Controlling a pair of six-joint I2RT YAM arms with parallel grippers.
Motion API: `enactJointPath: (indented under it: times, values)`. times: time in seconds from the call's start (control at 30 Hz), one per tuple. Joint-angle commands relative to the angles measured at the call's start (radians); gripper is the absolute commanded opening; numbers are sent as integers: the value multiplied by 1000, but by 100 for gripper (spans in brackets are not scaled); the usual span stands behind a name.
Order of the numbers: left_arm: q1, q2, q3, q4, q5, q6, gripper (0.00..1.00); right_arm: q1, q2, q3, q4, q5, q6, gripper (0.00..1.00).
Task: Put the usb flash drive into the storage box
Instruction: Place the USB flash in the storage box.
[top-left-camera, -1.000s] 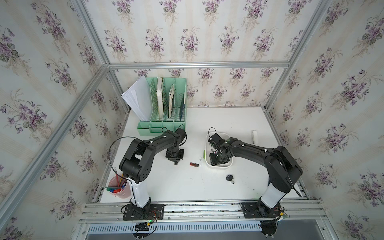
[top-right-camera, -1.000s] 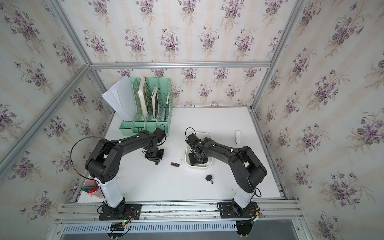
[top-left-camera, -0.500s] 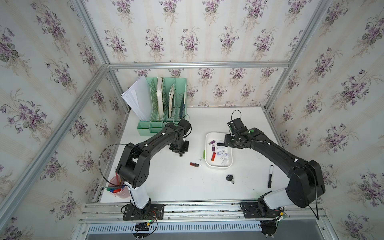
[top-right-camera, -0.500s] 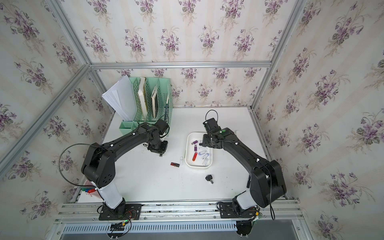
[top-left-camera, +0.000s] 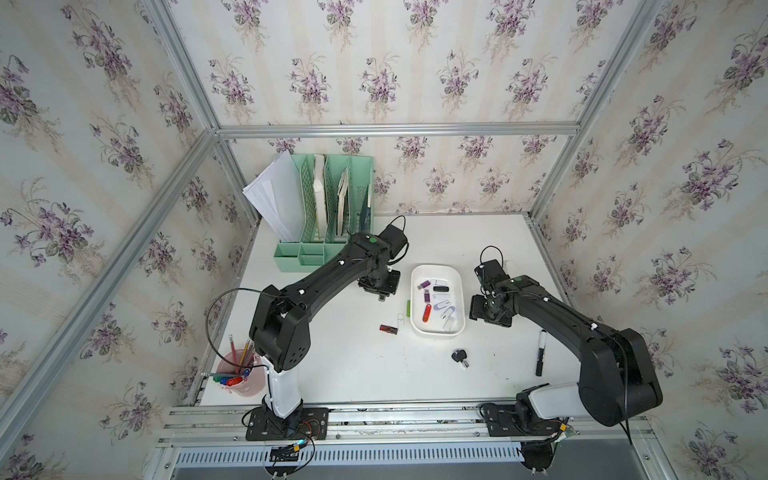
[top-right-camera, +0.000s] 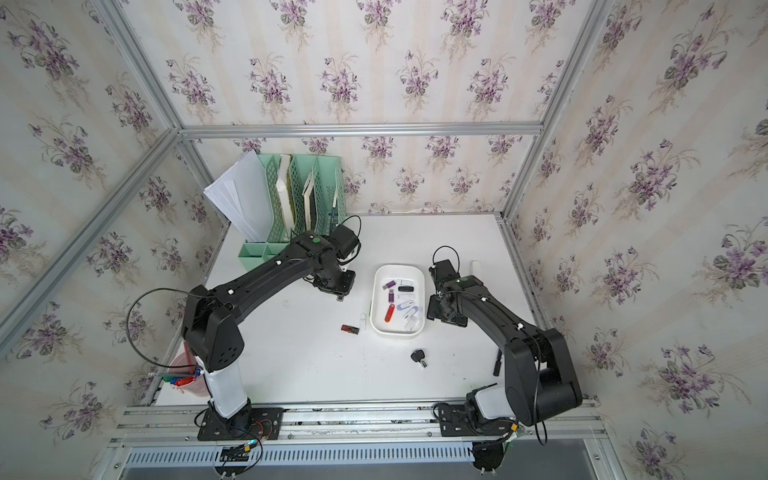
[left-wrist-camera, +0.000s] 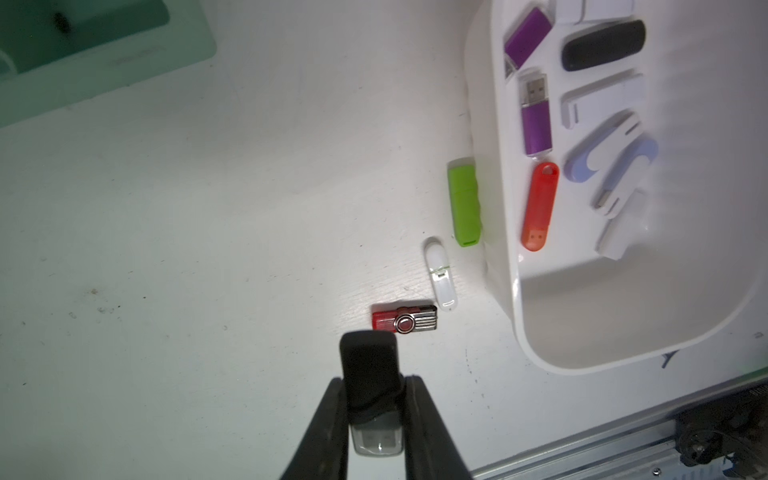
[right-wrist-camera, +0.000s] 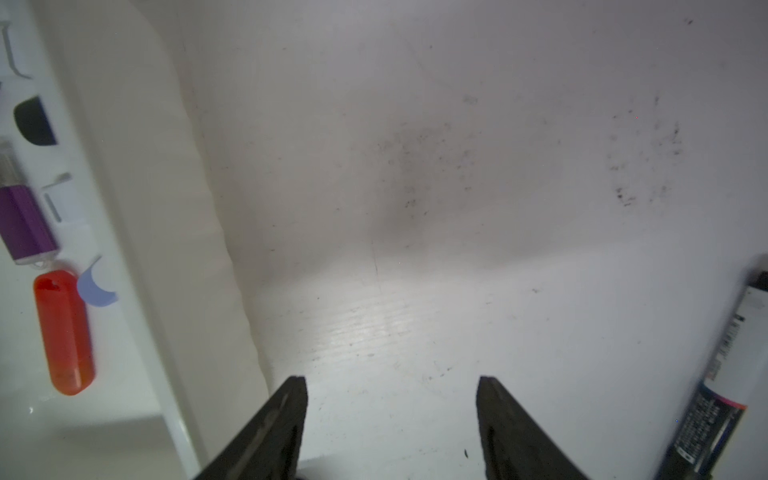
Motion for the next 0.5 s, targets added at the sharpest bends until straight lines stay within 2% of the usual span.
enactJointPath:
  times: [0.0, 0.3, 0.47]
  values:
    - [-41, 48, 77, -42, -1, -15, 24, -21, -11, -13, 14, -2, 13, 70]
    - [-154, 233, 307, -80, 15, -34, 24, -122, -99, -76, 54, -31, 19, 72]
    - [-192, 317, 385, -82, 15, -47, 25, -134, -100, -98, 67, -47, 18, 72]
